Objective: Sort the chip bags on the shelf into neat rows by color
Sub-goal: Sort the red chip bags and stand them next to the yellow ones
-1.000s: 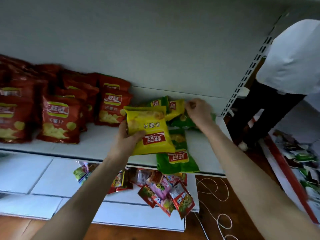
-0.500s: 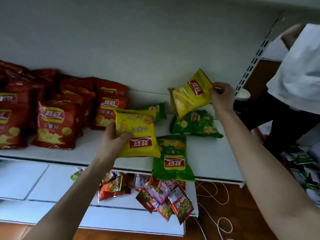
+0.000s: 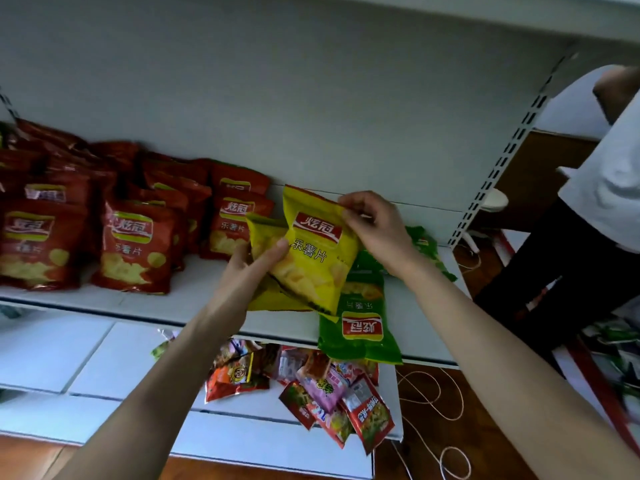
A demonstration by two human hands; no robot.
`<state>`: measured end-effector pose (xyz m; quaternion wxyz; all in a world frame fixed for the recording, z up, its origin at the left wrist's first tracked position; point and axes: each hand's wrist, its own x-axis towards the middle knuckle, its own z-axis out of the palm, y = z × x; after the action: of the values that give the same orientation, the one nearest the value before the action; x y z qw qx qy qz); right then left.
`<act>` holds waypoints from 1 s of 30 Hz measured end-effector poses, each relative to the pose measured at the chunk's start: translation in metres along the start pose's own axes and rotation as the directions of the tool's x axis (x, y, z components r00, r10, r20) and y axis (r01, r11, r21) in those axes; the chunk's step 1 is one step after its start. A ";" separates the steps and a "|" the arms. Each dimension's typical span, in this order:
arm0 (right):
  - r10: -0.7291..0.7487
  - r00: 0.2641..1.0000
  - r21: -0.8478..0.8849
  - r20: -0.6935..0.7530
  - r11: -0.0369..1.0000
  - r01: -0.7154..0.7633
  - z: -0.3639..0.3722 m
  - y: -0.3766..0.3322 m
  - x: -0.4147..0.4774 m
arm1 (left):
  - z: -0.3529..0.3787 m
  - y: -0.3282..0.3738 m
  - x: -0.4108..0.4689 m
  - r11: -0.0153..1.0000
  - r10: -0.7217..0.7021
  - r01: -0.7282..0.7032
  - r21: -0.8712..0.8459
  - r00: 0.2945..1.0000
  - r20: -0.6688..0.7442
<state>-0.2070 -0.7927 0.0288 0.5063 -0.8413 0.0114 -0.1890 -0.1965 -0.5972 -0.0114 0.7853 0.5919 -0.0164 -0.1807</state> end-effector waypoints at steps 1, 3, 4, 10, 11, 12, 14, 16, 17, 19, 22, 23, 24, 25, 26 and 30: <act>0.006 1.000 0.017 0.007 1.000 -0.006 0.005 0.000 0.001 | -0.004 0.000 -0.002 1.000 0.002 -0.002 0.007 1.000 -0.018; 0.005 0.999 0.029 0.050 1.000 -0.006 0.012 -0.001 0.002 | -0.013 -0.002 -0.005 0.999 0.032 -0.030 0.027 0.996 -0.086; 0.007 0.997 0.001 0.075 1.000 -0.007 0.014 -0.001 0.001 | -0.018 -0.004 -0.005 0.999 0.044 -0.040 0.034 0.990 -0.132; 0.251 0.968 -0.652 0.003 0.734 -0.189 -0.017 0.030 -0.032 | -0.035 -0.018 -0.007 0.996 0.077 -0.064 0.055 0.960 -0.270; 0.363 0.932 -0.728 0.018 0.643 -0.236 -0.018 0.040 -0.043 | -0.035 -0.020 -0.007 0.995 0.091 -0.078 0.060 0.957 -0.274; 0.462 0.886 -0.773 0.043 0.577 -0.263 -0.016 0.049 -0.055 | -0.033 -0.022 -0.007 0.994 0.102 -0.088 0.065 0.956 -0.273; 0.549 0.830 -0.772 0.095 0.568 -0.287 -0.007 0.062 -0.071 | -0.029 -0.027 -0.007 0.991 0.120 -0.099 0.092 0.956 -0.269; 0.523 0.846 -0.639 0.103 0.686 -0.347 -0.001 0.066 -0.078 | -0.026 -0.029 -0.008 0.986 0.138 -0.106 0.130 0.953 -0.269; 0.497 0.863 -0.530 0.087 0.757 -0.382 -0.002 0.066 -0.079 | -0.025 -0.029 -0.009 0.982 0.152 -0.114 0.150 0.951 -0.271; 0.442 0.895 -0.330 0.054 0.854 -0.402 -0.009 0.063 -0.078 | -0.030 -0.029 -0.012 0.975 0.181 -0.132 0.181 0.940 -0.288; 0.322 0.946 -0.114 0.036 0.942 -0.316 -0.021 0.044 -0.069 | -0.047 -0.027 -0.020 0.946 0.282 -0.201 0.256 0.899 -0.335; 0.262 0.964 -0.045 0.052 0.965 -0.259 -0.020 0.033 -0.065 | -0.054 -0.025 -0.024 0.937 0.309 -0.218 0.274 0.882 -0.355; 0.198 0.977 0.008 0.078 0.980 -0.199 -0.017 0.021 -0.060 | -0.062 -0.024 -0.027 0.929 0.330 -0.227 0.293 0.865 -0.377; 0.130 0.986 0.039 0.106 0.990 -0.135 -0.011 0.009 -0.055 | -0.070 -0.022 -0.031 0.921 0.352 -0.236 0.311 0.848 -0.398; 0.062 0.990 0.051 0.124 0.996 -0.069 -0.002 -0.001 -0.050 | -0.079 -0.020 -0.035 0.915 0.369 -0.242 0.324 0.828 -0.422; -0.084 0.995 0.121 0.052 0.990 0.077 0.043 -0.025 -0.036 | -0.123 -0.001 -0.050 0.892 0.421 -0.244 0.380 0.753 -0.505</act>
<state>-0.2302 -0.7366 0.0218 0.5476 -0.8145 -0.0484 -0.1855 -0.2144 -0.4686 -0.0397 0.6769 0.7141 0.0889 0.1551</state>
